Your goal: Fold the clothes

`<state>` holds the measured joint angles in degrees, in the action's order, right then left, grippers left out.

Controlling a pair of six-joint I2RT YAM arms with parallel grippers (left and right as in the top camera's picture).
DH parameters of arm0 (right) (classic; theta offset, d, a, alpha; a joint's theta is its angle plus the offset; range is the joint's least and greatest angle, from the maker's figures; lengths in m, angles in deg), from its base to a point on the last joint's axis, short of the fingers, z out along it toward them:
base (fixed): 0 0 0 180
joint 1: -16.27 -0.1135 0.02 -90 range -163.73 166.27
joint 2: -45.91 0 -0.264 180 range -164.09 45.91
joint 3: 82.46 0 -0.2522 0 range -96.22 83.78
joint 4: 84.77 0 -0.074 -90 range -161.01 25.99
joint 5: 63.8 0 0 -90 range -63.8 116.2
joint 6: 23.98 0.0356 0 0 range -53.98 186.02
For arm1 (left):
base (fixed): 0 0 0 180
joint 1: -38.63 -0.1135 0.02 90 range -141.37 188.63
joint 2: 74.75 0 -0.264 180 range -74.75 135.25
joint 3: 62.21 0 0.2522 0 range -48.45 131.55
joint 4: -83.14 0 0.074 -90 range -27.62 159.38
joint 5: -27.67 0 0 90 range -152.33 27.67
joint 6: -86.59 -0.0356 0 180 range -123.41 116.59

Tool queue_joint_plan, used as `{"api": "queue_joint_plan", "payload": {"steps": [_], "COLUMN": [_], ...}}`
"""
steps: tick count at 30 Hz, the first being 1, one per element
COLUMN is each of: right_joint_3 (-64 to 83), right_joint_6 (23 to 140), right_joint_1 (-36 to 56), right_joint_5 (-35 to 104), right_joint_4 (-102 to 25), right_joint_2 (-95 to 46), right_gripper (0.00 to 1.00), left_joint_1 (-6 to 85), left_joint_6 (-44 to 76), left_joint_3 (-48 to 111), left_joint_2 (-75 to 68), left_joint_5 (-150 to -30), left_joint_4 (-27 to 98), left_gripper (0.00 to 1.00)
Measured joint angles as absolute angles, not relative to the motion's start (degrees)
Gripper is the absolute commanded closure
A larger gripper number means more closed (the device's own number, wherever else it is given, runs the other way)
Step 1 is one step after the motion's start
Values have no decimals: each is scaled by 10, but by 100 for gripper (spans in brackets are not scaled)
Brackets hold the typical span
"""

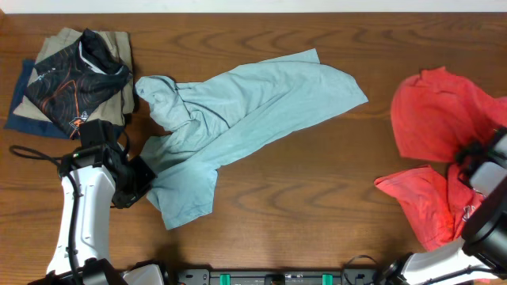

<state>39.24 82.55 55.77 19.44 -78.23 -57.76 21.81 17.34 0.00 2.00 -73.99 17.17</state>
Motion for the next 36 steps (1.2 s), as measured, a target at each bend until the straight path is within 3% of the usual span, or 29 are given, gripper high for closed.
{"api": "queue_joint_plan", "payload": {"steps": [4,8,13,19,28,36], "right_joint_3": [370,342,333,333,333,331], "right_joint_6": [812,774,734,687,623,592], "right_joint_1": [584,568,509,429,319,305], "right_joint_5": [369,578,683,670,501,385], "right_joint_4": [-771,-762,-742,-729,-734,-766], "right_joint_2": [-587,-592,-592,-592,-593,-624], "right_gripper": [82,87,90,93,98,99], "left_joint_1": [218,218,218,218,218,218], "left_joint_6": [173,173,173,173,173,173], "left_joint_3": [0,0,0,0,0,0], "left_joint_2": [20,20,20,20,20,20], "left_joint_5": [-740,-740,-740,-740,-740,-740], "left_joint_4": [179,182,182,182,184,184], "left_gripper": [94,94,94,94,94,94]}}
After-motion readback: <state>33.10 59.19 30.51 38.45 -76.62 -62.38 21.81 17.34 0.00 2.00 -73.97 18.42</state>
